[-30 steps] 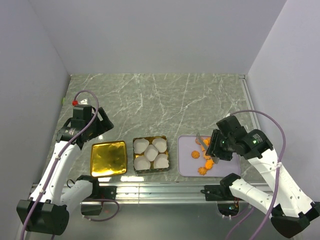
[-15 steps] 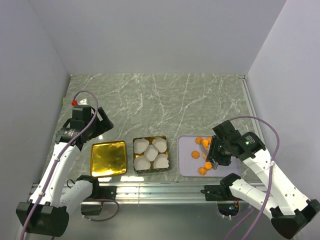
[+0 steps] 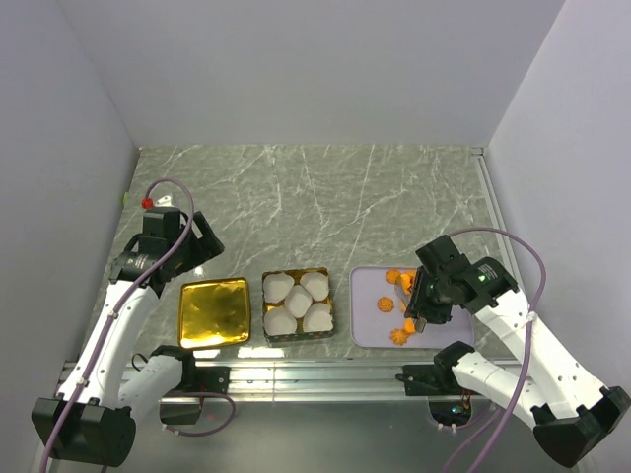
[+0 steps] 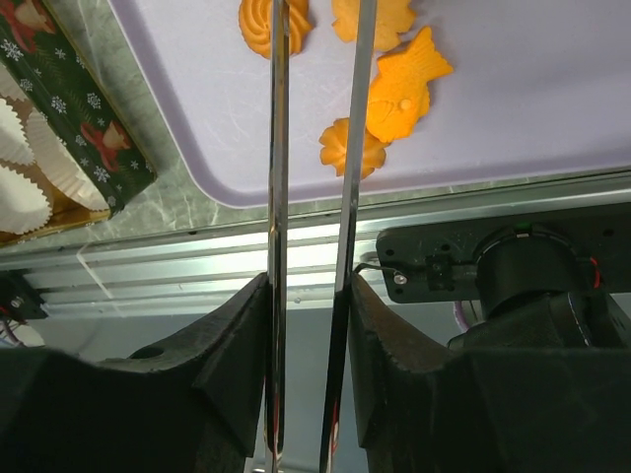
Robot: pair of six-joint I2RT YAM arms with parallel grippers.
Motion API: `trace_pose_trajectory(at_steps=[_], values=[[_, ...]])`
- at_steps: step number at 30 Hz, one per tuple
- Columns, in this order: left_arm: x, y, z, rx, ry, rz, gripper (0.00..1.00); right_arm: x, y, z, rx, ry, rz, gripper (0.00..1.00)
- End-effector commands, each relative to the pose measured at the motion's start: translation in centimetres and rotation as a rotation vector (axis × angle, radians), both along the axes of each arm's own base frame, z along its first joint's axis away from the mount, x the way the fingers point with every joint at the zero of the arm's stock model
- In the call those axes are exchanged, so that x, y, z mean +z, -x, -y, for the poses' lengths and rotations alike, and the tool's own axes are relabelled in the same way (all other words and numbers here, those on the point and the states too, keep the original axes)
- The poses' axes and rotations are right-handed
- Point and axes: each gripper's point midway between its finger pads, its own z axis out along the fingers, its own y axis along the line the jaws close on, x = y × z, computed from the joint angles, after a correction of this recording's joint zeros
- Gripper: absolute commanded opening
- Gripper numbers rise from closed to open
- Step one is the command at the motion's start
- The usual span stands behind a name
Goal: Pack the cookies
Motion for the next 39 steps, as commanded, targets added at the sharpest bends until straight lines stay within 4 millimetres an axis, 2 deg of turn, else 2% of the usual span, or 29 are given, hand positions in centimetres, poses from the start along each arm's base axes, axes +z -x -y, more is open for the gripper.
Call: trace_pose_trajectory(at_steps=[1, 3, 9, 13, 16, 19, 27, 28, 32, 39], values=[[0.8, -0.5, 0.1, 0.008, 0.007, 0.046, 0.85, 1.1, -1.4, -0.1, -0.018, -0.002, 0.066, 0.30], [0.8, -0.5, 0.0, 0.009, 0.006, 0.046, 0.85, 1.7, -1.3, 0.2, -0.017, 0.008, 0.072, 0.29], [0.8, -0.5, 0.0, 0.010, 0.006, 0.043, 0.85, 5.1, -2.1, 0.6, -0.011, 0.017, 0.135, 0.25], [0.7, -0.5, 0.0, 0.011, 0.005, 0.043, 0.85, 7.4, -3.0, -0.1, 0.005, -0.012, 0.179, 0.22], [0.7, -0.5, 0.0, 0.013, 0.005, 0.040, 0.84, 8.4, -3.3, -0.4, 0.016, -0.020, 0.193, 0.22], [0.8, -0.5, -0.1, 0.018, 0.004, 0.045, 0.84, 9.4, -3.7, -1.4, 0.042, -0.067, 0.206, 0.21], [0.9, -0.4, 0.0, 0.019, 0.004, 0.051, 0.84, 12.3, -5.2, -7.2, 0.234, -0.281, 0.233, 0.18], [0.9, -0.4, 0.0, 0.017, 0.003, 0.051, 0.84, 13.3, -5.3, -7.9, 0.258, -0.306, 0.247, 0.18], [0.9, -0.4, 0.1, 0.016, 0.003, 0.051, 0.84, 14.2, -5.2, -11.3, 0.363, -0.372, 0.244, 0.18], [0.9, -0.4, 0.0, 0.020, 0.001, 0.052, 0.84, 14.2, -3.8, -17.5, 0.506, -0.439, 0.198, 0.17]])
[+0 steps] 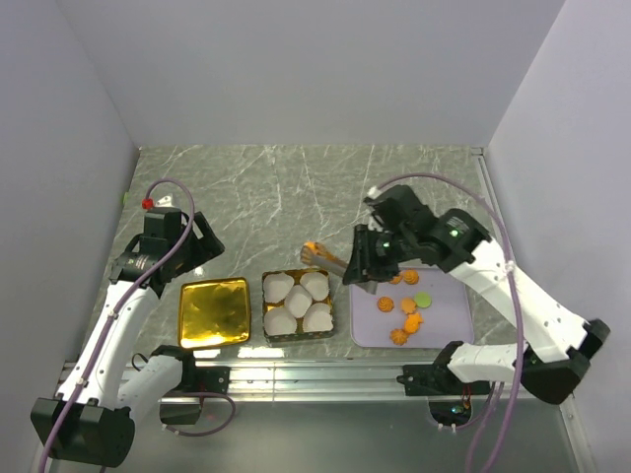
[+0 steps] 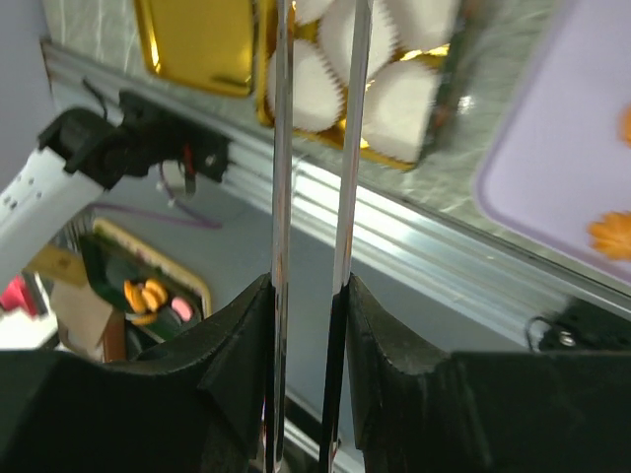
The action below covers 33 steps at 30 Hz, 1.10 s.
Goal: Pack the cookies
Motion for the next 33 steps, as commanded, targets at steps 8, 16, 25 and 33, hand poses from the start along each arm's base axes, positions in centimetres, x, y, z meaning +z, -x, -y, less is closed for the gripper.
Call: trace_pose_trajectory(at_steps=[8, 16, 25, 33], values=[[1.2, -0.4, -0.2, 0.023, 0.001, 0.062, 0.84, 1.0, -1.1, -7.3, 0.105, -0.074, 0.014, 0.16], [1.3, 0.0, 0.1, 0.023, -0.008, 0.065, 0.84, -0.8, -0.8, -8.8, 0.147, -0.030, -0.020, 0.16], [1.6, -0.1, 0.0, 0.027, -0.009, 0.076, 0.84, -2.2, -0.9, -9.5, 0.143, 0.000, -0.036, 0.22], [1.5, -0.1, 0.1, 0.023, -0.008, 0.074, 0.84, -2.9, -1.3, -10.0, 0.133, 0.020, -0.041, 0.38]])
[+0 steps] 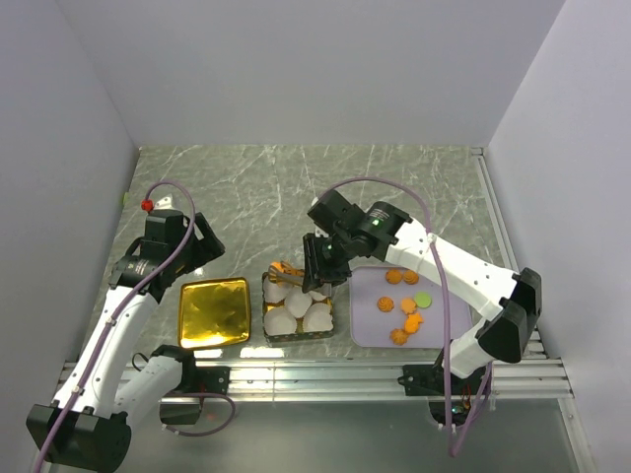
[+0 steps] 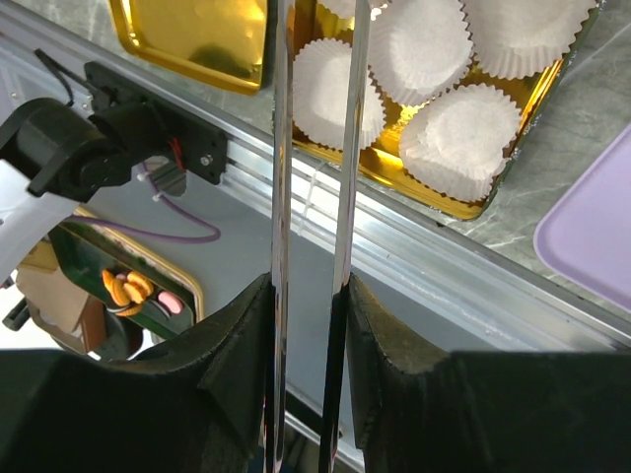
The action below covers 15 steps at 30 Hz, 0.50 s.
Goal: Pack the cookies
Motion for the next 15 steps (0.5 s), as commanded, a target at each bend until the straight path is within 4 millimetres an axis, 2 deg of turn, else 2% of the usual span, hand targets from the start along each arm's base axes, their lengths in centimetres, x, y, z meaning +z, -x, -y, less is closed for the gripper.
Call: trace_pose_trajectory(at_steps=[1, 8, 15], values=[[0.99, -0.35, -0.02, 0.012, 0.008, 0.045, 0.84, 1.80, -0.92, -1.43, -0.008, -0.056, 0.053, 0.39], [1.06, -0.33, -0.02, 0.012, 0.009, 0.048, 0.84, 1.97, -1.01, -1.38, -0.016, -0.047, 0.058, 0.49], [0.99, -0.34, 0.03, 0.008, 0.009, 0.046, 0.84, 2.58, -1.09, -1.59, -0.022, -0.056, 0.064, 0.51]])
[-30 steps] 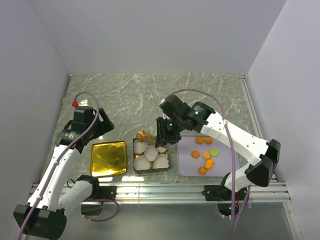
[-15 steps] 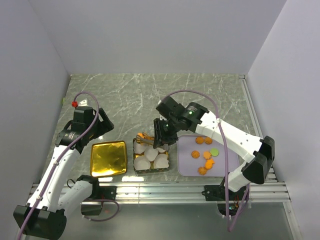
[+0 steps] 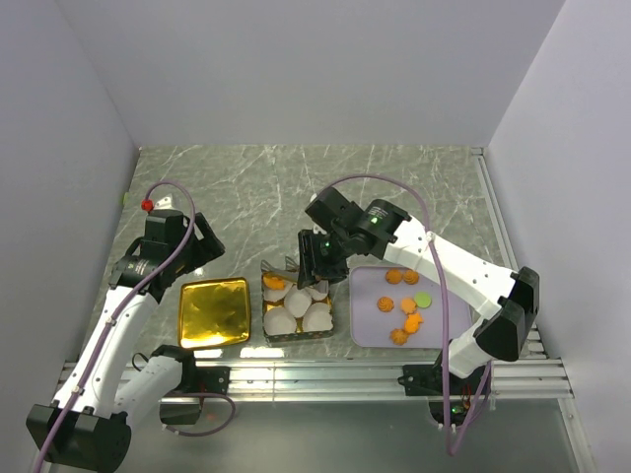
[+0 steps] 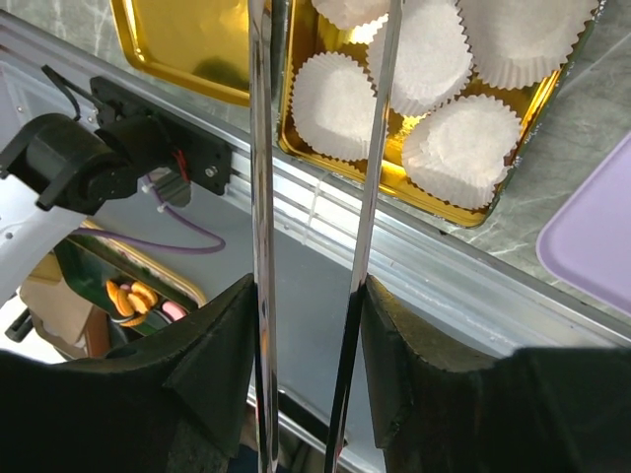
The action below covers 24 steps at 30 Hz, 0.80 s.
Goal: Pack the cookies
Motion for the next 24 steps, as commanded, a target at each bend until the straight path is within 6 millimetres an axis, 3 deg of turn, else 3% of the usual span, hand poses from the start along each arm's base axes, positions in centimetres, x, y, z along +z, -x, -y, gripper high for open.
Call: trace_pose_trajectory(at_steps=[1, 8, 11, 24], values=[[1.0, -0.3, 0.0, 0.008, 0.010, 0.046, 0.84, 2.6, -0.5, -0.9, -0.004, -0.060, 0.057, 0.51], [1.1, -0.3, 0.0, 0.009, 0.010, 0.052, 0.85, 4.3, -0.5, 0.5, -0.031, -0.047, 0.102, 0.51], [1.1, -0.3, 0.0, 0.009, 0.010, 0.051, 0.85, 5.0, 0.0, 2.6, -0.062, -0.038, 0.139, 0.51], [0.9, -0.4, 0.4, -0.011, 0.012, 0.047, 0.85, 1.1, 3.7, 12.8, -0.233, 0.115, 0.139, 0.51]])
